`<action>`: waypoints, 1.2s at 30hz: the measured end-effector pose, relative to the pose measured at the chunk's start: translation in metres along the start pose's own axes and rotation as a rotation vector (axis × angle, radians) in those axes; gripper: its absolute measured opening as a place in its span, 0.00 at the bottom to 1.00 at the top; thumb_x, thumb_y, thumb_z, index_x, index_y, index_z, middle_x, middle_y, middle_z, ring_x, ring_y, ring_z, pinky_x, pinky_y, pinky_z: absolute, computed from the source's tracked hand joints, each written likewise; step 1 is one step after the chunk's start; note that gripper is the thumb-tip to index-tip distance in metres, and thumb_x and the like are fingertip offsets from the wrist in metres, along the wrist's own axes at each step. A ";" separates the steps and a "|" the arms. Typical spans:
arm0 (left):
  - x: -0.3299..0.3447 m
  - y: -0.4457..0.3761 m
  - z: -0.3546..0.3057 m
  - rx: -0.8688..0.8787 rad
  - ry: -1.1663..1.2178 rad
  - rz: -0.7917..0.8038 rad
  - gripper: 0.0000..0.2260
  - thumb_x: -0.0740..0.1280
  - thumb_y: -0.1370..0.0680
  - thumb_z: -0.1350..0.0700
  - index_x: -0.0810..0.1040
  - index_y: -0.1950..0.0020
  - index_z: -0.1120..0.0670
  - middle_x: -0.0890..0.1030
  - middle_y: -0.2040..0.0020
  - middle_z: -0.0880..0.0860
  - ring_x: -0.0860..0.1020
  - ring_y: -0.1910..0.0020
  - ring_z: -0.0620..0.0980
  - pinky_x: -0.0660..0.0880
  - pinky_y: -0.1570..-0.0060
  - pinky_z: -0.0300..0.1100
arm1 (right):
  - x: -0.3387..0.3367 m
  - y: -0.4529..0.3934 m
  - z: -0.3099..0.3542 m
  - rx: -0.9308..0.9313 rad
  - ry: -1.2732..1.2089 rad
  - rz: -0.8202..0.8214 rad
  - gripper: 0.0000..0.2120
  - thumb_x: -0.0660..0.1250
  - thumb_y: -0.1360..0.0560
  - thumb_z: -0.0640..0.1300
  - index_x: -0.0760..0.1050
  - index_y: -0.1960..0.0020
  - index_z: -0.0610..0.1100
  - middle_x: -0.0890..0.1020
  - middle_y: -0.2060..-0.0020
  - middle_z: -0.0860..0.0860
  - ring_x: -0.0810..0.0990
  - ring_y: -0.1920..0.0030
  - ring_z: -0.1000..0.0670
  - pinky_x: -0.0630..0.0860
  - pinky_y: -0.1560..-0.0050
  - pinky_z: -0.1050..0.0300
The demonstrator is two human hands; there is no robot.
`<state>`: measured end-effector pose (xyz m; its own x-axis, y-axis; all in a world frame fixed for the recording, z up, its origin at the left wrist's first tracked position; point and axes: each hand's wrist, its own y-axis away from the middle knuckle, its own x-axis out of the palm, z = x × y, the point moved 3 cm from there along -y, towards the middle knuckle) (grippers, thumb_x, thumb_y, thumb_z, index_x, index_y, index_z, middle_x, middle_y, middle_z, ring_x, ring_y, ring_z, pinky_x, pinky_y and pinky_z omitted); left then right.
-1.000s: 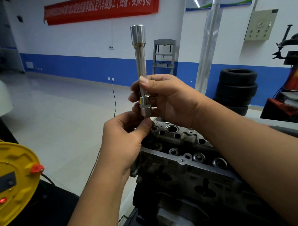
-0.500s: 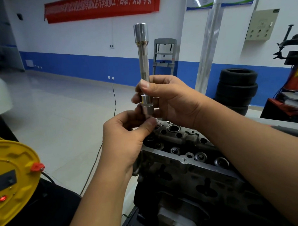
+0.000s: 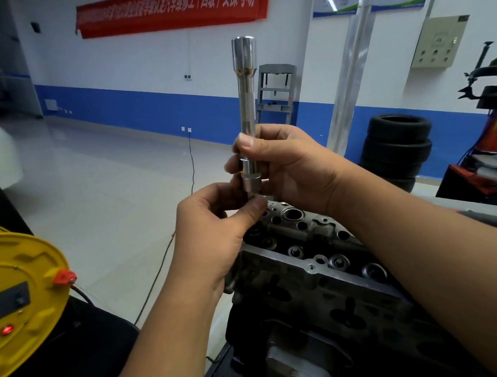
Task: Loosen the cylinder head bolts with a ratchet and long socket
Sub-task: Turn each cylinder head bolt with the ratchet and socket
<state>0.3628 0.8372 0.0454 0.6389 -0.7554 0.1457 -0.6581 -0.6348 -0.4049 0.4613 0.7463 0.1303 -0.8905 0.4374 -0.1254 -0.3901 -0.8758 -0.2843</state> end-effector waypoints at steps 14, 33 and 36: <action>0.000 0.001 -0.002 -0.001 0.042 0.013 0.08 0.78 0.26 0.58 0.88 0.57 0.43 0.89 0.55 0.46 0.87 0.53 0.46 0.79 0.47 0.46 | 0.001 0.000 0.001 -0.004 -0.014 0.000 0.06 0.71 0.24 0.45 0.79 0.52 0.43 0.85 0.56 0.44 0.84 0.57 0.43 0.81 0.52 0.49; 0.004 0.001 -0.005 -0.035 0.016 0.135 0.12 0.69 0.17 0.58 0.88 0.56 0.46 0.89 0.56 0.47 0.87 0.54 0.43 0.78 0.54 0.34 | -0.001 0.000 0.002 -0.008 -0.026 -0.022 0.10 0.72 0.25 0.47 0.72 0.54 0.44 0.86 0.58 0.44 0.85 0.59 0.43 0.81 0.55 0.50; 0.003 0.001 -0.003 -0.031 0.032 0.028 0.06 0.75 0.22 0.59 0.86 0.55 0.48 0.89 0.57 0.46 0.87 0.56 0.43 0.78 0.50 0.41 | 0.001 0.000 0.002 0.009 -0.039 0.006 0.10 0.71 0.25 0.47 0.75 0.51 0.42 0.86 0.57 0.45 0.85 0.58 0.43 0.81 0.53 0.49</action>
<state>0.3626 0.8338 0.0486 0.6073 -0.7773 0.1642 -0.6879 -0.6179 -0.3809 0.4598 0.7468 0.1322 -0.9010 0.4244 -0.0900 -0.3869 -0.8800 -0.2755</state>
